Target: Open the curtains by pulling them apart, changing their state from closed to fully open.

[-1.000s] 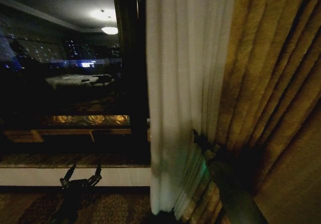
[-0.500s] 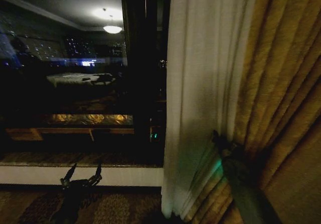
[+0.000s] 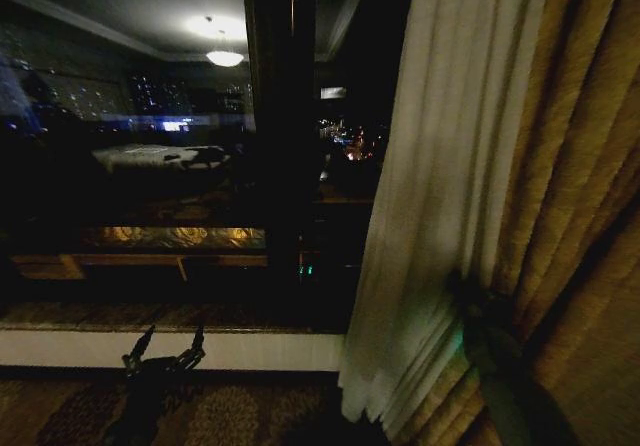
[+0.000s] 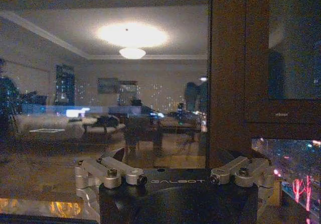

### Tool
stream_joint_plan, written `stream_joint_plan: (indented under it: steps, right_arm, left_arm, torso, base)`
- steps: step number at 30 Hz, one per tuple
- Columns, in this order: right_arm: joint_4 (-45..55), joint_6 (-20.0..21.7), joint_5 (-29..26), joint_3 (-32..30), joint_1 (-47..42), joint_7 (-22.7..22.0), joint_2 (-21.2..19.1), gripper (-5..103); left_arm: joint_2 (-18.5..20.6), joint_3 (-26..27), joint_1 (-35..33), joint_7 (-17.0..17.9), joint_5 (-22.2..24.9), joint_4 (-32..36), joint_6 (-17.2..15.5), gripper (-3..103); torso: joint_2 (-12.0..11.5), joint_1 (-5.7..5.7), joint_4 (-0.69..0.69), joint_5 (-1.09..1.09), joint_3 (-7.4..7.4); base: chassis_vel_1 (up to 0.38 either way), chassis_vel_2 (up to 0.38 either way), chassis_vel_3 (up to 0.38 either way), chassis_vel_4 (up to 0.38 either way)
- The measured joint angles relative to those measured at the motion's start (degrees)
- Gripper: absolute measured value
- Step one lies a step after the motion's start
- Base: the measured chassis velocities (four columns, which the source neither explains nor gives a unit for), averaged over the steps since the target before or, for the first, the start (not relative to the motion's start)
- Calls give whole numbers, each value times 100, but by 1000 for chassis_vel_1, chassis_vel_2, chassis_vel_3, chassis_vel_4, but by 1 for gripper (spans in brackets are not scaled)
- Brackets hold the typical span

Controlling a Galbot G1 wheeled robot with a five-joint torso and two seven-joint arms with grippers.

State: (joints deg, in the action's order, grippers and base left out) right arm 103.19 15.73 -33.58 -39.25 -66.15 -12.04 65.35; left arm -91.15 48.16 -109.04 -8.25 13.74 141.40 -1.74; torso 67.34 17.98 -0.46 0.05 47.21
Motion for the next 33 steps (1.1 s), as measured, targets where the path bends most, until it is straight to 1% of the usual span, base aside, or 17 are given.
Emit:
stream_joint_plan:
  steps: [1,3,4,5,6,9,10,11,12,15,16,17,18,20,22,25,33]
  right_arm:
    - [0,0,0,0,0,0,0,20]
    - [591,142,16,104,-395,158,91,32]
    - [764,198,28,129,-507,189,115,32]
    - [1054,261,52,175,-683,219,156,37]
    - [1054,261,52,175,-683,219,156,37]
    - [1603,334,132,230,-1066,263,249,54]
    - [1639,339,139,233,-1092,265,255,54]
    - [1948,378,251,243,-1359,272,319,59]
    - [1948,378,251,243,-1359,272,319,59]
    - [2296,344,832,246,-1735,283,444,76]
    - [2296,344,832,246,-1735,283,444,76]
    - [2367,289,1014,243,-1842,335,470,81]
    - [2408,244,1161,231,-1912,404,481,86]
    - [2495,118,1706,161,-2105,740,520,96]
    - [2510,84,1835,150,-2143,790,535,96]
    - [2539,25,2020,147,-2191,813,573,100]
    - [2575,19,2027,171,-2223,800,548,100]
  left_arm:
    - [0,0,0,0,0,0,0,100]
    - [-1,-2,6,3,8,-4,0,100]
    - [-1,-5,10,5,10,-9,0,100]
    - [-2,-14,19,5,14,-17,0,100]
    - [-2,-14,19,5,14,-17,0,100]
    - [-2,-21,65,7,40,-33,-30,100]
    - [-1,-22,69,7,42,-35,-36,100]
    - [-1,-26,116,6,51,-46,-89,100]
    - [-1,-26,116,6,51,-46,-89,100]
    - [9,-42,234,10,124,-64,-226,100]
    - [9,-42,234,10,124,-64,-226,100]
    - [16,-44,263,10,156,-75,-247,100]
    - [24,-43,283,10,180,-83,-268,100]
    - [64,-42,310,7,254,-93,-325,100]
    - [85,-41,310,5,275,-99,-337,100]
    - [128,-45,328,-51,302,-148,-360,100]
    - [81,-21,330,-164,311,-176,-429,100]
  torso:
    - [0,0,0,0,0]
    - [0,0,0,-2,-1]
    - [1,0,0,-5,-2]
    - [1,0,1,-5,-2]
    - [1,0,1,-5,-2]
    - [2,0,2,-6,-2]
    - [1,-1,2,-6,-2]
    - [2,0,2,-5,-2]
    - [2,0,2,-5,-2]
    - [2,-1,3,-5,-2]
    - [2,-1,3,-5,-2]
    - [2,0,2,-4,-2]
    - [2,-1,3,-5,-3]
    - [2,0,2,-5,-2]
    - [2,0,2,-4,-2]
    - [2,-1,3,-4,-2]
    - [2,0,3,-3,-2]
  base:
    - [0,0,0,0]
    - [0,0,0,0]
    - [0,0,0,0]
    - [0,0,0,0]
    - [0,0,0,0]
    - [0,0,0,0]
    - [0,0,0,0]
    - [0,0,0,0]
    - [0,0,0,0]
    - [0,0,0,0]
    - [0,0,0,0]
    - [0,0,0,0]
    - [0,0,0,0]
    - [0,0,0,0]
    - [0,0,0,0]
    - [0,0,0,0]
    - [44,40,-40,-41]
